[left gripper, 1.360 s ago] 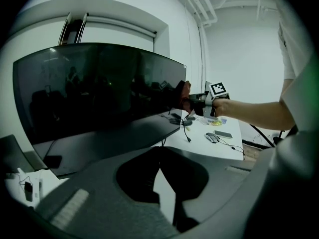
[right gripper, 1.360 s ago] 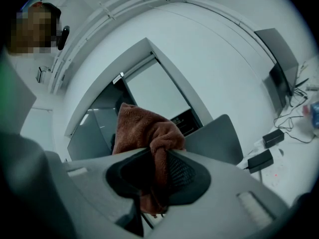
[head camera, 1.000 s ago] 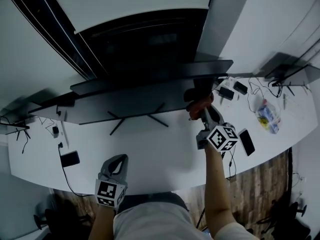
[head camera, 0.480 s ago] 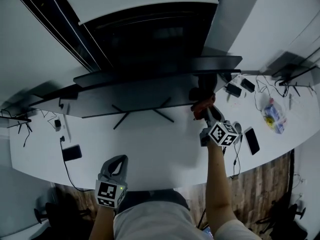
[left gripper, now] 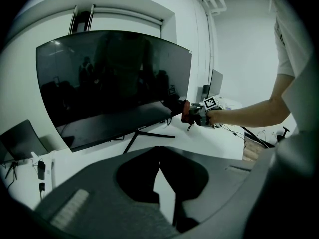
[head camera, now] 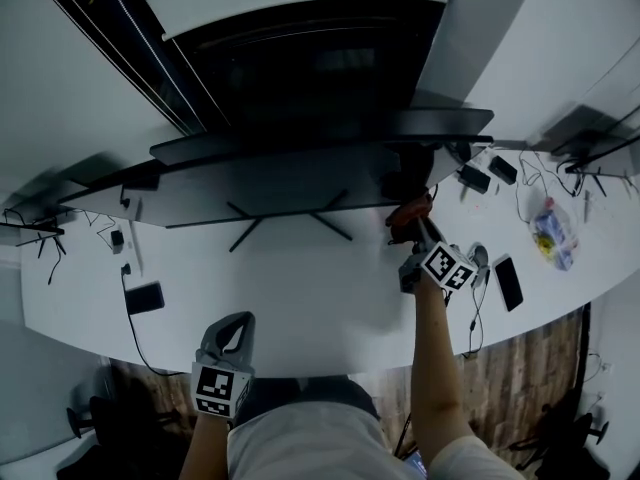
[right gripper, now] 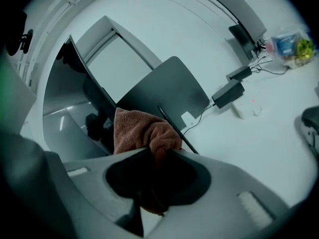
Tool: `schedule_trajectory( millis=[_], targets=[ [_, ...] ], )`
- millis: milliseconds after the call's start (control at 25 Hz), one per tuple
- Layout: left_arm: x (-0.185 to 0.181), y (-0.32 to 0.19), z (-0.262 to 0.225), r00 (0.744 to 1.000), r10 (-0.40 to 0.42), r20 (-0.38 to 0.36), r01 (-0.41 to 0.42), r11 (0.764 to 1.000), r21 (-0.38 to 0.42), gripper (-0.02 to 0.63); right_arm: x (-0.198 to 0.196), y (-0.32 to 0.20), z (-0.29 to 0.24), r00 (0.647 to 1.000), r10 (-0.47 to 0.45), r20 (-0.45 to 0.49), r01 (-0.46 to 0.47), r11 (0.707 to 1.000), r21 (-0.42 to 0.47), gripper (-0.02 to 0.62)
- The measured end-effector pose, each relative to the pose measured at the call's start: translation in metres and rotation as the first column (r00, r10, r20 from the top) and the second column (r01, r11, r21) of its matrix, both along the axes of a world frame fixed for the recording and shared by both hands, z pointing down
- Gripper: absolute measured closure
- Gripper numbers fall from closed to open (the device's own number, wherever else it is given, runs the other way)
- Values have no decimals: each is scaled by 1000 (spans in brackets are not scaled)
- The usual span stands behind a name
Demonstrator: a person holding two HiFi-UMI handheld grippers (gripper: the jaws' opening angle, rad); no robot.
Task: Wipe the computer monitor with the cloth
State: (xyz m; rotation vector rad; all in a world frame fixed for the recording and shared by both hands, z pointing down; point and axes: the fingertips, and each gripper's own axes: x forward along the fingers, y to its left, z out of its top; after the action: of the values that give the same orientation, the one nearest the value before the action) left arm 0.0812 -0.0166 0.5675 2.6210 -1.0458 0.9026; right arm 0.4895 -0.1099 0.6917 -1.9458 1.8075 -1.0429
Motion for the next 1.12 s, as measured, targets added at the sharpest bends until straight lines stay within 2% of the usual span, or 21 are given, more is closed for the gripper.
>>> schedule_trajectory(
  millis=[240, 480, 760, 1120],
  targets=[
    [-1, 4, 4, 1000, -10, 0, 10, 1000, -11, 597, -9, -2, 10, 994, 12, 108, -16, 999, 28, 497],
    [-3, 1, -1, 1000, -3, -11, 3, 1000, 4, 597, -18, -9, 11, 987, 20, 157, -27, 999, 43, 497],
    [-22, -3, 0, 1000, -16, -18, 16, 1000, 0, 597, -27, -12, 15, 967, 70, 246, -82, 996, 41, 497],
    [-49, -9, -1, 999, -32, -29, 32, 999, -2, 597, -54, -19, 17, 958, 77, 277, -87, 996, 25, 497]
  ],
)
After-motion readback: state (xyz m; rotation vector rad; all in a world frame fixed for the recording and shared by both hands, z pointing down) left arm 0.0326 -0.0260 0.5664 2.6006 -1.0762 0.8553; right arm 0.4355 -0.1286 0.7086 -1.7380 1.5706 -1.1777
